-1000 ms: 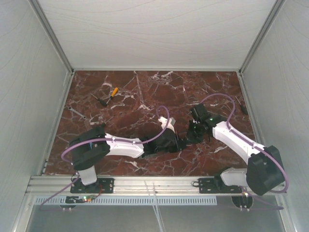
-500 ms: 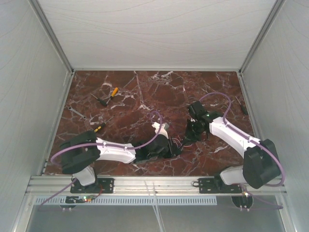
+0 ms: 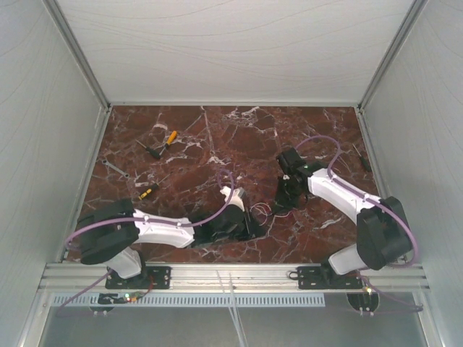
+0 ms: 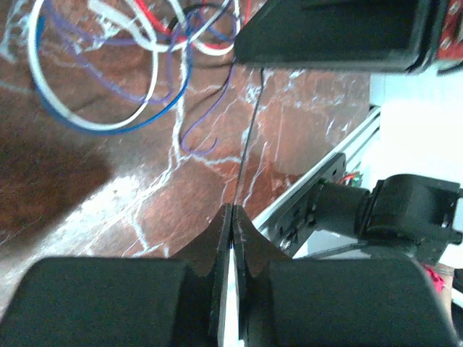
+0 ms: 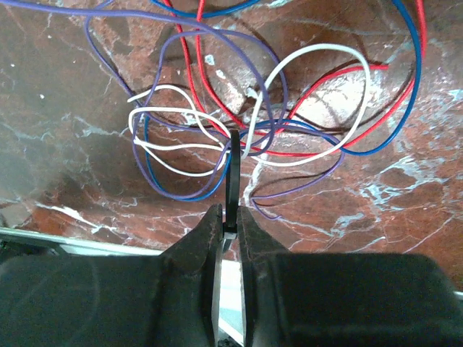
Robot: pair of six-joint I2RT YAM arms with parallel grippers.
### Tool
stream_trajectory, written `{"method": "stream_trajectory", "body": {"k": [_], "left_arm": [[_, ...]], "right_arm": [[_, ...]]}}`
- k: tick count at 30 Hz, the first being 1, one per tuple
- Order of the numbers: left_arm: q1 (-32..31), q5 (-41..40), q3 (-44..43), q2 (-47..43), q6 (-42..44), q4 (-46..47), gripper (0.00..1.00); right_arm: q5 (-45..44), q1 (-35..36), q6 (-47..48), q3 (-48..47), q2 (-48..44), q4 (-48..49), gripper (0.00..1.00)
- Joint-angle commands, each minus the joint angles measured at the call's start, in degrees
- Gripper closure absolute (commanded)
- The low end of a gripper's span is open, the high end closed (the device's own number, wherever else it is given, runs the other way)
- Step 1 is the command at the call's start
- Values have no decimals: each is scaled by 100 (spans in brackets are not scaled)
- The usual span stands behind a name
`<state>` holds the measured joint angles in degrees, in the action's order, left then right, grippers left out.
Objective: Zip-tie the wires
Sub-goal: Tie the cable at the center of the board.
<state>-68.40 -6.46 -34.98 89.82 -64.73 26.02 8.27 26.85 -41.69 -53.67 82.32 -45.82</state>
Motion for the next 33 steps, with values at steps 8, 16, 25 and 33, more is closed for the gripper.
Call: {"method": "stream_trajectory", "body": {"k": [8, 16, 25, 33], "left_arm": [[-147, 723, 687, -539, -56, -596, 100], [-149, 846, 1009, -697, -133, -501, 100], [-152, 920, 1163, -991, -110, -749, 100], [-147, 980, 1317, -1306, -101, -962, 100]], "right_arm": [[-1025, -155, 251, -605, 630, 296, 100], [-1169, -185, 325, -847, 1019, 284, 100], [-1257, -240, 411, -1102, 1368, 267, 100], [-1296, -342, 489, -1287, 1579, 248, 100]]}}
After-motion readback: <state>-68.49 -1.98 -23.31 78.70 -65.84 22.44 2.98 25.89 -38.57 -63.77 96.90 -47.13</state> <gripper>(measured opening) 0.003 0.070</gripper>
